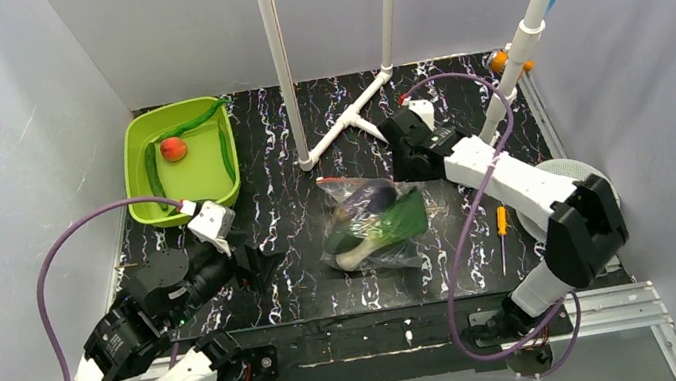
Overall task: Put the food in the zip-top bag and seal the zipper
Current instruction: Place the zipper food storage bag at the center of the board, then reset both arms
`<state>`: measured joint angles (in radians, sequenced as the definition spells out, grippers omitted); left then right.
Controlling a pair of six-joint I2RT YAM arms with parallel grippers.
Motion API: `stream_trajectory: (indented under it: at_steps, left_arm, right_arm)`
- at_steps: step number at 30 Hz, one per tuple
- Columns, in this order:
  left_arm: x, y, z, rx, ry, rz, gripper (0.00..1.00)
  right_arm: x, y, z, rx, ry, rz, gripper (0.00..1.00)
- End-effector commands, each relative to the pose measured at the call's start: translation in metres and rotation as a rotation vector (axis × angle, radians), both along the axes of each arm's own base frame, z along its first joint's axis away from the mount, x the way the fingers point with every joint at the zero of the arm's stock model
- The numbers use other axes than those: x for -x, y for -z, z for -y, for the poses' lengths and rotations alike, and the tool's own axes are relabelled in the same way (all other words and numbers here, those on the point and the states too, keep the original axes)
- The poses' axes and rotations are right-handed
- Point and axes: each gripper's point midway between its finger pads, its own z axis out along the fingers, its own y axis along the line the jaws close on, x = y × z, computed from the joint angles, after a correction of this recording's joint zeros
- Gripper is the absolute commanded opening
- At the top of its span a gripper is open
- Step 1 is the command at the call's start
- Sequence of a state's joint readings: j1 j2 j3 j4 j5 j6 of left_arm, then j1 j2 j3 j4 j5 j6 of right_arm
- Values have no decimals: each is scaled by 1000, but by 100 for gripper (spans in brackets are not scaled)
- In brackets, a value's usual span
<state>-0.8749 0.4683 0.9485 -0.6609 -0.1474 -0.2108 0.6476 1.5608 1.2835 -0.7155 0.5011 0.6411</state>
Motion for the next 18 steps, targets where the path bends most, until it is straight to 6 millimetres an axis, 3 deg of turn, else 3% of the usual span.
stream_trajectory:
  at_steps: [1,8,9,11,18]
  left_arm:
    - [-3,-20,-5,29,-23,50,80]
    - [-11,-33,-8,53,-64,98,83]
    - [-12,-36,-10,56,-74,107,92]
    - [-13,-41,-13,63,-89,127,98]
    - [-18,-67,-34,90,-172,218,98]
  right_arm:
    - [14,-36,5,-35,-112,66,62]
    - [53,-91,23,-112,-268,222,88]
    - [59,-101,27,-124,-281,260,91]
    - [72,-120,38,-146,-290,334,96]
    - [116,-176,77,-222,-283,554,98]
